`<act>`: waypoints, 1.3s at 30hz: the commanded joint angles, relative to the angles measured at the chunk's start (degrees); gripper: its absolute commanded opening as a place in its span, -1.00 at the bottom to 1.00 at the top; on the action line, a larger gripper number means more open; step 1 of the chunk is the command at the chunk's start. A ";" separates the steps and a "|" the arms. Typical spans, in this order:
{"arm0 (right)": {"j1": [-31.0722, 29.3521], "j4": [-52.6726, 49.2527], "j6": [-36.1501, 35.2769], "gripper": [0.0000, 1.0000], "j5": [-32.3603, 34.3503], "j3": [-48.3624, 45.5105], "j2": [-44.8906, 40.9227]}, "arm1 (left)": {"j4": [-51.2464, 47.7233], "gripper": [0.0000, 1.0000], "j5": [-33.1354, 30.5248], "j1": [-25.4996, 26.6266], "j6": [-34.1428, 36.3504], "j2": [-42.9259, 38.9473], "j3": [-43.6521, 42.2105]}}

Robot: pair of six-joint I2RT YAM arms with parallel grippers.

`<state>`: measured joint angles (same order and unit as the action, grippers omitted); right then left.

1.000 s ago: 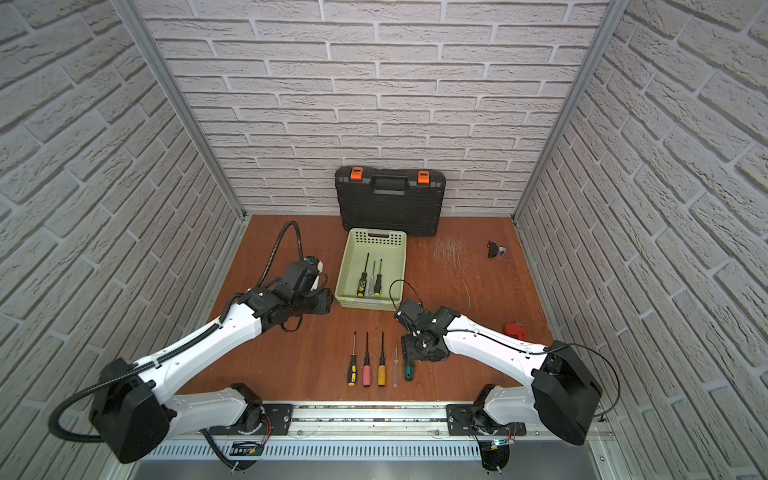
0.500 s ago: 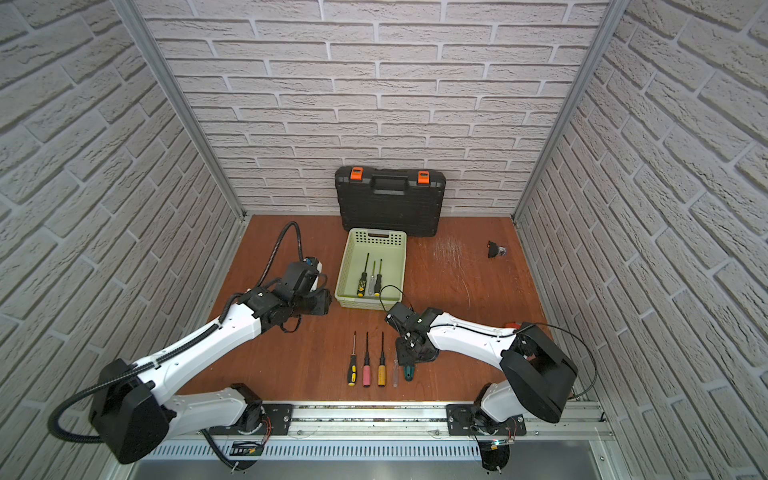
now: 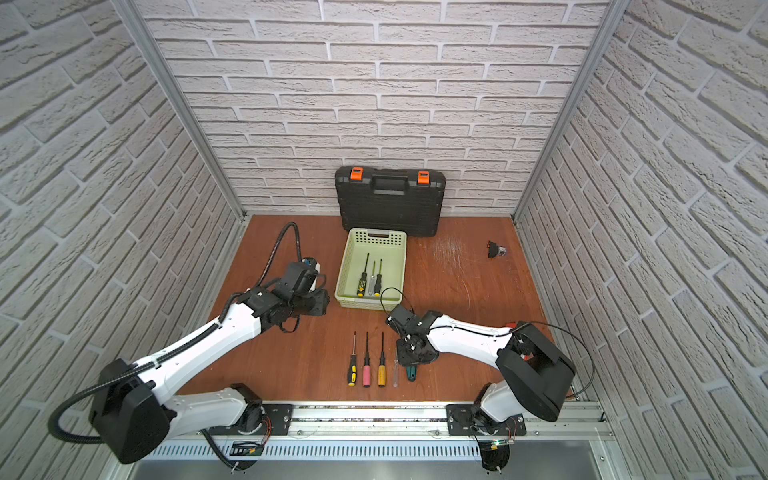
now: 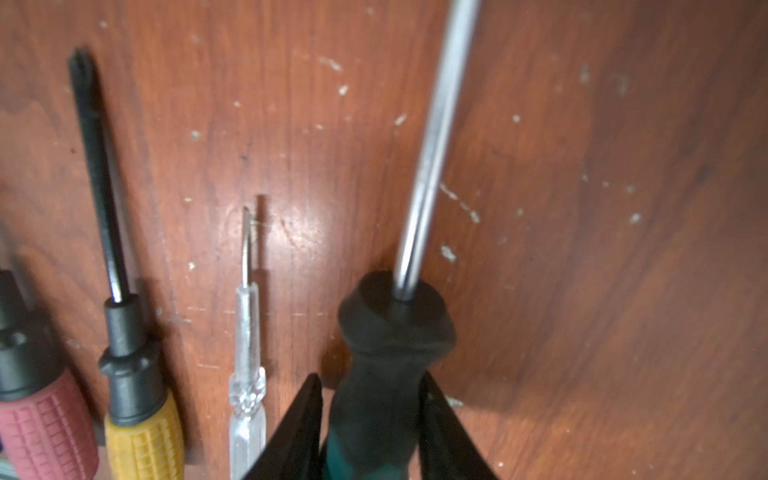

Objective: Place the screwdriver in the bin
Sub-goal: 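Lower the right gripper onto the green-black screwdriver handle and close it, then lift the green-black screwdriver with the right gripper and carry it over the basket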

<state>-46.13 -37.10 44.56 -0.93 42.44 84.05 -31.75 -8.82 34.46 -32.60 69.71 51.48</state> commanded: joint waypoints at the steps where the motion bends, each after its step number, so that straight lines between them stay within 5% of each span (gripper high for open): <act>1: -0.45 0.50 0.26 -0.52 0.40 -1.93 0.06 | -0.73 0.11 -1.56 -0.72 1.35 -0.72 2.18; 6: -0.45 -4.21 0.63 -0.88 2.79 -0.61 -4.57 | -0.38 0.11 -1.64 -1.27 2.34 -0.11 4.03; 22: -0.20 -23.47 3.37 -0.89 9.47 10.56 -22.68 | -1.91 0.11 -1.90 -3.77 2.89 -0.10 6.79; 29: 3.03 -19.98 -3.15 -0.89 10.37 21.71 -17.50 | -3.04 0.11 -2.08 -4.13 2.56 -0.83 6.65; 39: 9.36 -5.54 -14.28 -0.90 2.26 35.75 -0.02 | -3.12 0.11 -1.82 -4.48 -0.12 -4.93 2.45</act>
<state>-38.17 -50.17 35.31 4.14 74.74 81.36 -34.87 -10.09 30.70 -31.31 65.84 55.46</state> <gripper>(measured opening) 0.299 0.556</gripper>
